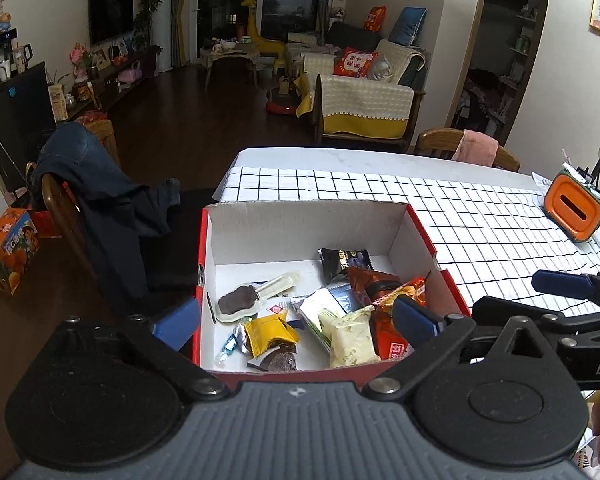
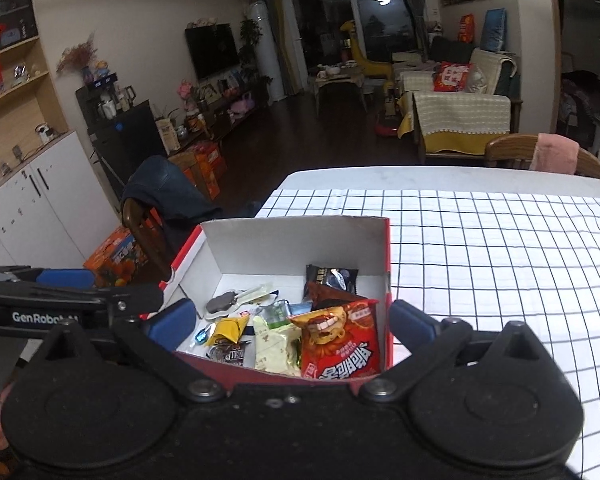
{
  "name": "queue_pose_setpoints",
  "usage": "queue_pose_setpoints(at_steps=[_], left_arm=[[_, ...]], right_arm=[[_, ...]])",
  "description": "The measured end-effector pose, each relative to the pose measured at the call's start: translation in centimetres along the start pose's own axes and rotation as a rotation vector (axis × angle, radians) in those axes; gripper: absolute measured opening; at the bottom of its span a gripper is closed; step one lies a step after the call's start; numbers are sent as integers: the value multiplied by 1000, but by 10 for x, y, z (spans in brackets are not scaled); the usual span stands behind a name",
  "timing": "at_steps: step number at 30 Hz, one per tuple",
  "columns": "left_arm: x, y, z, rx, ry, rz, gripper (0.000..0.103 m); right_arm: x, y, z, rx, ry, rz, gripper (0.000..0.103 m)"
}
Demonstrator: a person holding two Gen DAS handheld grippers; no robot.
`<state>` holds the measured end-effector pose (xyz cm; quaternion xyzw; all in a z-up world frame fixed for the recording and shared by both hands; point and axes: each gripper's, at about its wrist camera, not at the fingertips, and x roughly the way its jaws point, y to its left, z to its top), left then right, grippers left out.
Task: Organize snacks
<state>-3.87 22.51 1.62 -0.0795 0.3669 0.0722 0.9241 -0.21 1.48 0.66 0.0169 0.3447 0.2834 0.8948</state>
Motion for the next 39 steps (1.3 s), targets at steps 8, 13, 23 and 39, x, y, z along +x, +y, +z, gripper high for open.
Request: queue_pose_setpoints(at_steps=[8, 13, 23, 39], left_arm=[[-7, -5, -7, -19, 9, 24, 103], [-11, -8, -10, -12, 7, 28, 103], [-15, -9, -12, -12, 1, 24, 103], [-20, -8, -12, -15, -21, 22, 103]], right_arm=[[-10, 2, -9, 18, -33, -23, 103], [-10, 2, -10, 31, -25, -25, 103], [-11, 0, -12, 53, -27, -44, 103], [-11, -1, -13, 65, -23, -62, 103]])
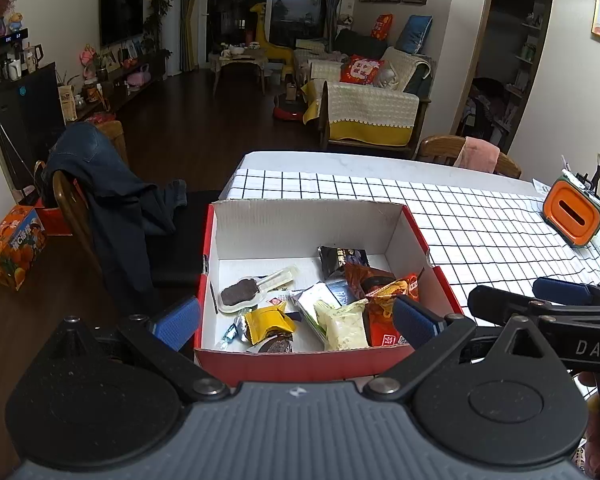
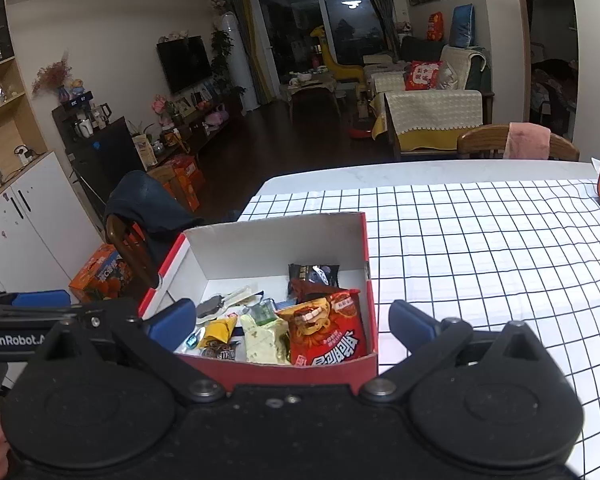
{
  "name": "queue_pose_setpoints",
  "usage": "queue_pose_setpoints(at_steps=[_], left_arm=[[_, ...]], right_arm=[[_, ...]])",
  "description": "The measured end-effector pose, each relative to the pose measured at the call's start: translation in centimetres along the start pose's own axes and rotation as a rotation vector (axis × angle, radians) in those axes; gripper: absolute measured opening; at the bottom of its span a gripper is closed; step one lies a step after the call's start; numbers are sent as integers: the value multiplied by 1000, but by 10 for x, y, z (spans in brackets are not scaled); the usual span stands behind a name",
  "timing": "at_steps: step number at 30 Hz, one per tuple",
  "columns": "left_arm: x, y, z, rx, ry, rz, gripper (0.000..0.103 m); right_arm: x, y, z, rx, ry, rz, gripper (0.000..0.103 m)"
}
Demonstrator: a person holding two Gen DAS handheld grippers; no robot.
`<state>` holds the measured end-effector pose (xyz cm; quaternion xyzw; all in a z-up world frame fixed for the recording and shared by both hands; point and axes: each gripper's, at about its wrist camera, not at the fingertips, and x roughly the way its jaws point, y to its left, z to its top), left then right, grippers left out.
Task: Organize snacks
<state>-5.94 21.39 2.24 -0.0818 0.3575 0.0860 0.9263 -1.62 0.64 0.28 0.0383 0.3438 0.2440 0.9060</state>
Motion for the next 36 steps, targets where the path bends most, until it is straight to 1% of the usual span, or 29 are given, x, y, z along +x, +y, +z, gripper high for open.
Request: queue_pose_setpoints(at_steps=[19, 36], left_arm=[[-2, 0, 0, 0, -11, -8, 103], [1, -4, -3, -6, 7, -9, 103]], right_arm=[[1, -2, -1, 19, 2, -8, 103], [0, -7, -4, 42, 3, -17, 103]])
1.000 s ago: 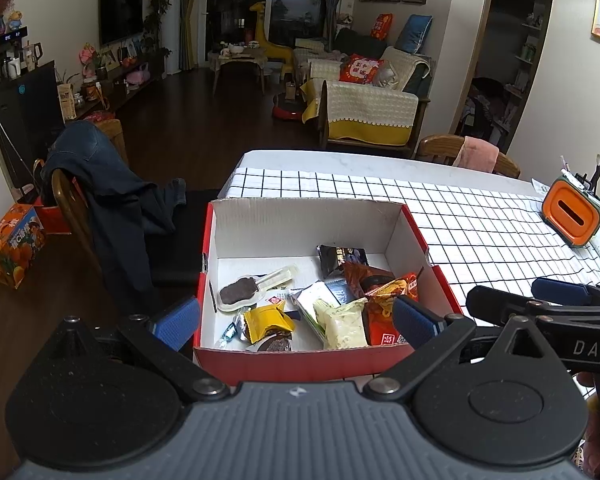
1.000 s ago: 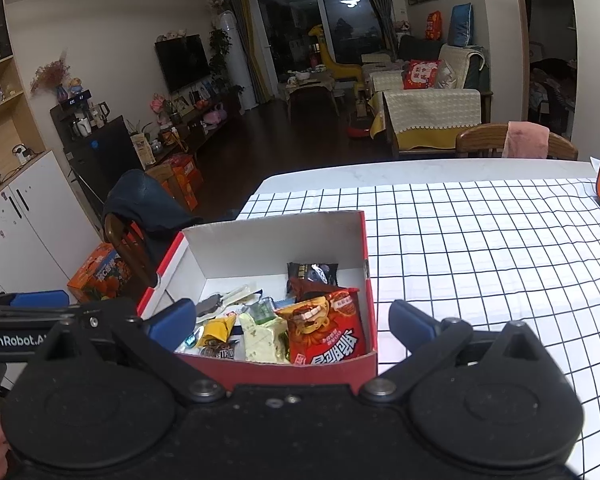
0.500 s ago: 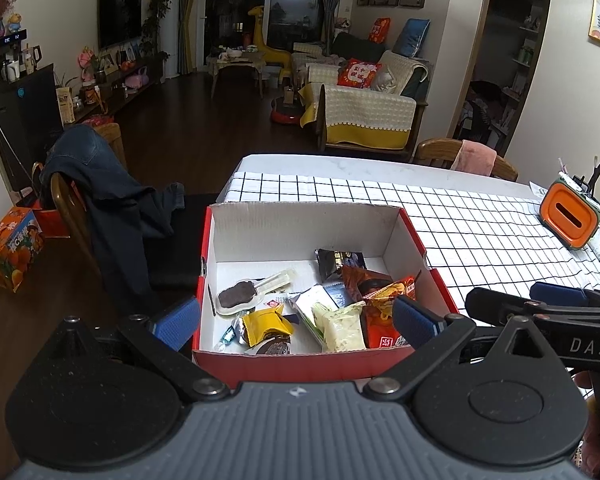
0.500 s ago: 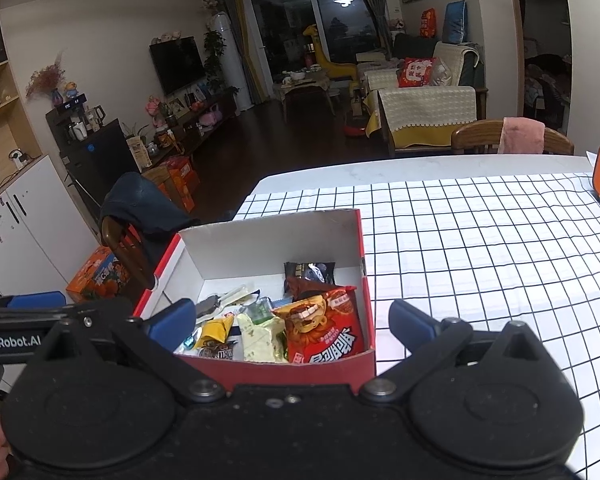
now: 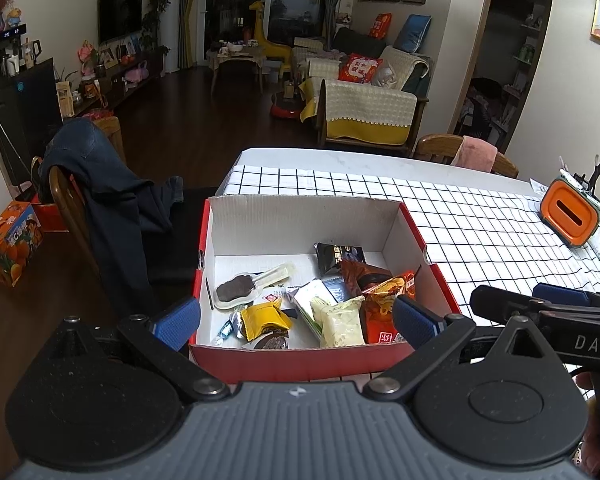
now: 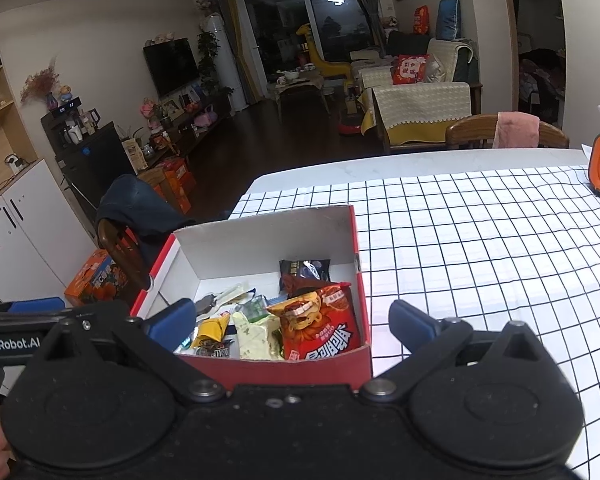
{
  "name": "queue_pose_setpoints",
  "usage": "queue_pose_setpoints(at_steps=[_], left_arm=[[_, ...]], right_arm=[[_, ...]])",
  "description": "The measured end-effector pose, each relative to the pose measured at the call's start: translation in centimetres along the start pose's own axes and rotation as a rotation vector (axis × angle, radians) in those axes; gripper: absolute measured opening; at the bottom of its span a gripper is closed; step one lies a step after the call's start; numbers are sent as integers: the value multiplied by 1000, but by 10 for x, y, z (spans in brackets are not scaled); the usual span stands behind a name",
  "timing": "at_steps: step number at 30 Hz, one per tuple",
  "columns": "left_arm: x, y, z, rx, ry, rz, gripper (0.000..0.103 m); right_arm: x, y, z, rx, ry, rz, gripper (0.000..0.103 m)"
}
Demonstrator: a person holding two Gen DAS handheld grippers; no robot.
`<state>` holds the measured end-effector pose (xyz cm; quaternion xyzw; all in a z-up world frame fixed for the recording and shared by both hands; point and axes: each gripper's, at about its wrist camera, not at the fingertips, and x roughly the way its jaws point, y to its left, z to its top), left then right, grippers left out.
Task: Organize snacks
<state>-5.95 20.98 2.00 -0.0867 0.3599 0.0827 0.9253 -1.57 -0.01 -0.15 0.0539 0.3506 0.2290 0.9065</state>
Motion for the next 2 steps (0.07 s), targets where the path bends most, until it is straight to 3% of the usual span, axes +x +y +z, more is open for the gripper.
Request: queue_pose_setpoints(at_steps=[2], left_arm=[[1, -1, 0, 0, 1, 1, 103]], right_arm=[[0, -2, 0, 6, -1, 0, 103]])
